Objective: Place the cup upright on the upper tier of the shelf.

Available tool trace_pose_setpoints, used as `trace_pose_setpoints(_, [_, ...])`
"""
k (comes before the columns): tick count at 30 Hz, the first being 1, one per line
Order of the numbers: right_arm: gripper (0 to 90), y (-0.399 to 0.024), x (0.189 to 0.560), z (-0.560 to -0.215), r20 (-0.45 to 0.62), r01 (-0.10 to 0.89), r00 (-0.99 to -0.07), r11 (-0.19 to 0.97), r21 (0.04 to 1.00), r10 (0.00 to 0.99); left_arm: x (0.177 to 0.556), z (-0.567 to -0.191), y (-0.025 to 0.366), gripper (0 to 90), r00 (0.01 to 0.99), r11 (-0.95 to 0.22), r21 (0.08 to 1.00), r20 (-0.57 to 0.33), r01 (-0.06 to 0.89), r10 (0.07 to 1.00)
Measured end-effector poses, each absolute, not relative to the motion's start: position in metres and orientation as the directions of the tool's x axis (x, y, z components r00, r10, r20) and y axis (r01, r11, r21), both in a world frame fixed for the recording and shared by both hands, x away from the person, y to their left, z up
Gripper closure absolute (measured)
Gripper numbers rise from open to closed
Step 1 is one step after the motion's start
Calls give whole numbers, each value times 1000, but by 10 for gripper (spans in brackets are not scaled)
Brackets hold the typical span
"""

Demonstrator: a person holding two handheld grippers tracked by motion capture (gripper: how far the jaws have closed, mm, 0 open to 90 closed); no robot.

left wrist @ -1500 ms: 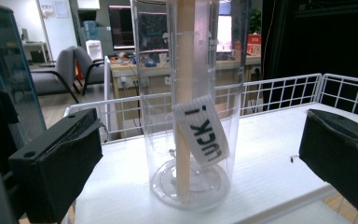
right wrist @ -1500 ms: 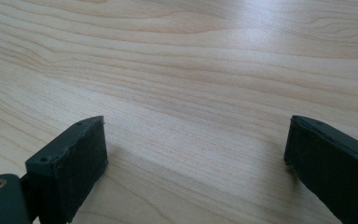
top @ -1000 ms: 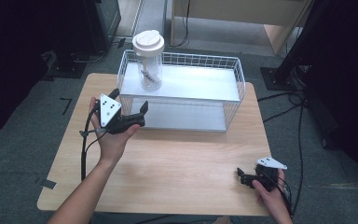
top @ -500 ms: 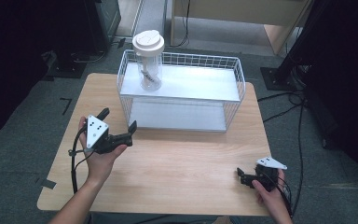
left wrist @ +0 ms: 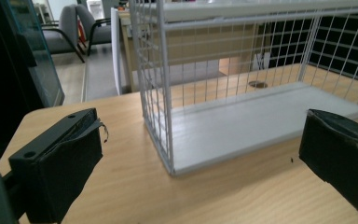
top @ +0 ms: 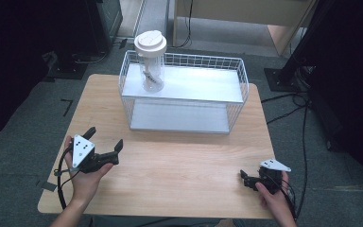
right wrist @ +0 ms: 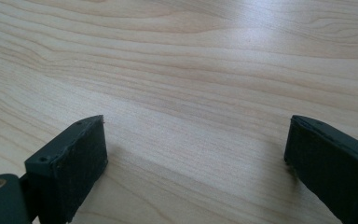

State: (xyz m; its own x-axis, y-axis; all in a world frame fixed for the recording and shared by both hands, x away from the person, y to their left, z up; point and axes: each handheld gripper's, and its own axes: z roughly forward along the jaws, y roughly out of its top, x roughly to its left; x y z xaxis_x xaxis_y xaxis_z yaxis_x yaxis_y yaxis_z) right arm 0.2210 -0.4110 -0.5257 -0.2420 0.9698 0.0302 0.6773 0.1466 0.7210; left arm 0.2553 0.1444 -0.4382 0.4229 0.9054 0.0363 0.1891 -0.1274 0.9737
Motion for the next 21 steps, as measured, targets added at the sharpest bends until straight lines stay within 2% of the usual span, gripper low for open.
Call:
trace_pose_setpoints(14, [54,-411,221,-526,29,676,-244,148,722,969,237,-468,182,0,413,-181,938,46,295,910])
trace_pose_setpoints(21, [54,-411,221,-526,28,676,-244,149,722,969,234,-484,199,0,352,-174,913,36,369,935])
